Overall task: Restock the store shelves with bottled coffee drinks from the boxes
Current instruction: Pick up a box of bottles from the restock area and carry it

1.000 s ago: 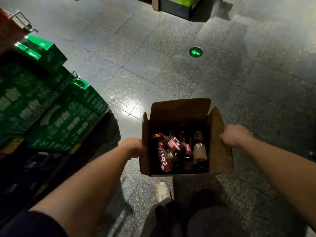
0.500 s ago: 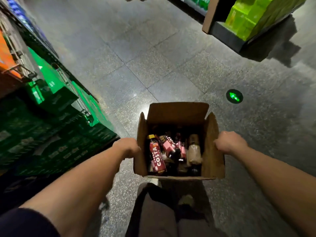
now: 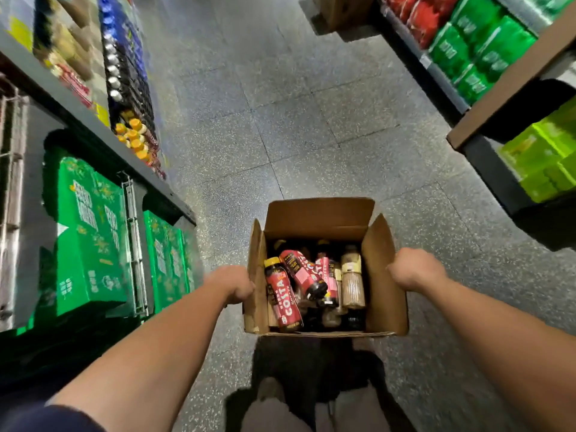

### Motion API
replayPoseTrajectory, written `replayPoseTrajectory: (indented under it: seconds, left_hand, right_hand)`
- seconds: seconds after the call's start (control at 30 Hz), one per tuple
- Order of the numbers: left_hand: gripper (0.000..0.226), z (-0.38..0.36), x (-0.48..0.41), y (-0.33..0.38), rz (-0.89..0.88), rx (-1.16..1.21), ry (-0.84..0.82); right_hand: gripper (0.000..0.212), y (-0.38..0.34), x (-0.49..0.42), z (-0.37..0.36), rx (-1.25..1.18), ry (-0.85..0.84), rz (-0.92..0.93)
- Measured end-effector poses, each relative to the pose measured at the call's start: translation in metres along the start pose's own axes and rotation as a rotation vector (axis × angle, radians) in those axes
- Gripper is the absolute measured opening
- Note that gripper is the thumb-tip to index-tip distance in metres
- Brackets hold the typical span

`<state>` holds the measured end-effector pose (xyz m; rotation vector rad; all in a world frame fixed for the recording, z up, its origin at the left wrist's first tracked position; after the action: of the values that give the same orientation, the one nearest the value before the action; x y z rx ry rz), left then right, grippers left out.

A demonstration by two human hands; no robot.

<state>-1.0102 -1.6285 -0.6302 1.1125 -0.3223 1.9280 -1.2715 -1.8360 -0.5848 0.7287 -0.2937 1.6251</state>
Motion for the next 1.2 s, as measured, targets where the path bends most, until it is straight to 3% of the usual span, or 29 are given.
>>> replayPoseTrajectory:
  seconds: [0.23, 0.47, 0.9, 1.2]
  left_hand:
    - [0.033, 0.094, -0.064, -0.002, 0.173, 0.229, 0.053]
    - [0.039, 0.171, -0.129, -0.051, 0.358, 0.480, 0.088]
    - [0.033, 0.299, -0.231, -0.118, 0.629, 0.791, 0.122]
    - [0.031, 0.322, -0.284, -0.161, 0.880, 1.143, 0.178]
  right_hand:
    - [0.029, -0.111, -0.129, 0.131, 0.254, 0.054, 0.258]
    - [0.027, -0.260, -0.211, 0.243, 0.389, 0.118, 0.439]
    - [0.032, -0.529, -0.327, 0.361, 0.611, 0.168, 0.811]
    - [0.033, -0.712, -0.343, 0.384, 0.807, 0.253, 1.017]
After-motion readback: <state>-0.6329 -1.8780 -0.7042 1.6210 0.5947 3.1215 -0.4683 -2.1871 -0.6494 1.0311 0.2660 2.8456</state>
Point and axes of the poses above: each hand's wrist, its own x-axis away from the middle knuckle, its own z-axis out of the back of the hand, y = z × x, the point moved 6 cm from there along -x, towards the middle knuckle, and after that the axes turned 9 degrees about -z, right-handed, at the moved point
